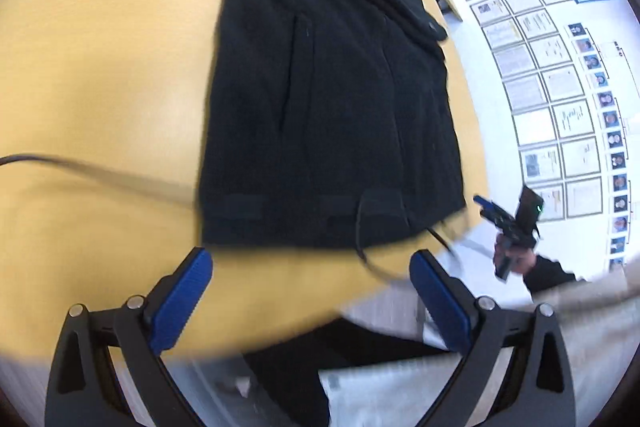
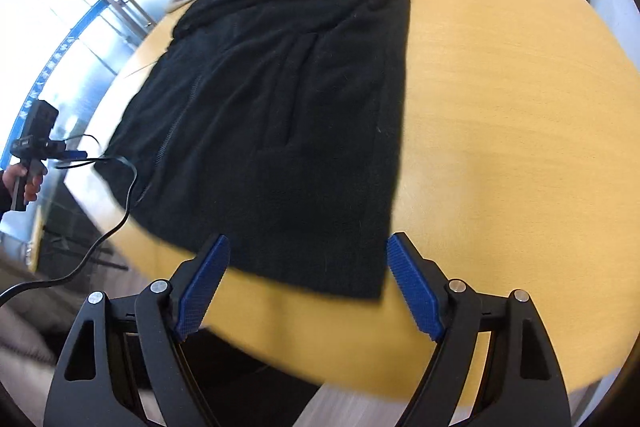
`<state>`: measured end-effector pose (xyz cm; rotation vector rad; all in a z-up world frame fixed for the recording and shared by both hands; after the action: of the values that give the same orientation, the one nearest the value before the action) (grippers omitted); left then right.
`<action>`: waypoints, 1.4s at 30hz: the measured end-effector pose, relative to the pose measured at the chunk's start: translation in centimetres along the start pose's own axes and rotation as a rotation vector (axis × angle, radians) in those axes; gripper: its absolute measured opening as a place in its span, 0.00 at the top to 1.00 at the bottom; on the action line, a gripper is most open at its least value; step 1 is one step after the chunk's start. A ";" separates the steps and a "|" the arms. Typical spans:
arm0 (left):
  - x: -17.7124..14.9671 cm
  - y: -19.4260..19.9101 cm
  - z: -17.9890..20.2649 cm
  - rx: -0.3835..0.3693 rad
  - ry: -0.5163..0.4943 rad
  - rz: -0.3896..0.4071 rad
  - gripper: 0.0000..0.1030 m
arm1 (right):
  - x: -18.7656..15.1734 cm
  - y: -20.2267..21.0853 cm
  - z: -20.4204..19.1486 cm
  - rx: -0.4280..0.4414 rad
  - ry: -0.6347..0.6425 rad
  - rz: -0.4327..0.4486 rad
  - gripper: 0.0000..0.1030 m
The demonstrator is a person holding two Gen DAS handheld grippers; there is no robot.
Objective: Fold clothes
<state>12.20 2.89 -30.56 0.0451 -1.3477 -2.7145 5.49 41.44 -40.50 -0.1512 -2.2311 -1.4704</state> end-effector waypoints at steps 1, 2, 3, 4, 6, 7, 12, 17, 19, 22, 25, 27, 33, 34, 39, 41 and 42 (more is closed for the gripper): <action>-1.6 1.2 -0.4 0.016 -0.004 -0.011 0.02 | -1.3 1.1 0.3 0.002 0.004 -0.026 0.20; -3.3 2.3 -0.9 0.032 0.008 -0.017 0.02 | -3.0 2.2 0.9 -0.011 0.011 -0.062 0.20; -5.0 3.5 -1.4 0.047 0.020 -0.022 0.02 | -4.3 3.1 1.8 -0.033 0.006 -0.092 0.20; -6.4 4.4 -1.9 0.055 0.045 -0.020 0.02 | -5.7 4.0 2.7 -0.056 0.001 -0.121 0.20; -8.2 5.6 -3.1 0.072 0.087 -0.013 0.02 | -7.6 5.5 4.6 -0.096 -0.033 -0.153 0.20; -9.0 6.2 -3.7 0.081 0.107 -0.009 0.02 | -8.1 5.9 5.2 -0.111 -0.042 -0.156 0.20; -5.2 2.4 -4.3 0.078 0.077 0.016 0.02 | -5.6 4.4 4.3 -0.087 -0.036 -0.100 0.20; 1.6 -4.9 -3.3 0.051 -0.013 0.017 0.02 | -1.3 -0.9 1.6 -0.003 -0.040 -0.024 0.20; 4.0 -6.8 -3.4 0.043 -0.040 0.015 0.00 | -0.6 -2.6 1.8 0.001 -0.070 -0.020 0.20; 5.3 -6.4 -3.1 0.039 -0.079 0.053 0.01 | 0.6 -3.9 1.0 -0.036 -0.049 0.037 0.19; 5.4 -6.0 -3.1 0.025 -0.071 0.073 0.00 | 1.3 -5.0 0.4 -0.037 -0.074 0.047 0.26; 5.1 -5.8 -3.2 0.032 -0.089 0.078 0.01 | 1.0 -5.4 -0.8 -0.063 -0.037 0.024 0.52; 3.8 -4.8 -5.0 0.077 -0.059 0.088 0.46 | 0.9 -6.8 -2.2 -0.058 -0.081 -0.054 0.89; 3.6 -4.6 -5.7 0.090 -0.040 0.081 0.65 | 0.8 -6.8 -2.7 -0.045 -0.080 -0.067 0.90; 1.2 -4.0 -7.0 0.079 0.045 0.007 0.82 | 0.4 -5.4 -4.6 0.033 -0.035 -0.105 0.91; -1.2 -3.4 -7.5 0.080 0.063 -0.044 0.84 | 0.0 -4.2 -5.9 0.069 -0.025 -0.111 0.91; -2.6 -2.9 -7.7 0.059 0.092 -0.063 0.85 | -0.1 -3.4 -6.7 0.094 -0.021 -0.108 0.91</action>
<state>15.07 -1.13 -37.58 0.2182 -1.4235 -2.6854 6.59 34.01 -41.23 -0.0170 -2.3530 -1.4207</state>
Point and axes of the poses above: each gripper's, at about its wrist camera, not at the fingertips, and y roughly against the way its jaws point, z to its right, x to its top, the point moved 9 cm from there along -y, roughly the way its jaws point, and after that the axes turned 5 degrees about y, right-handed, at the moved point
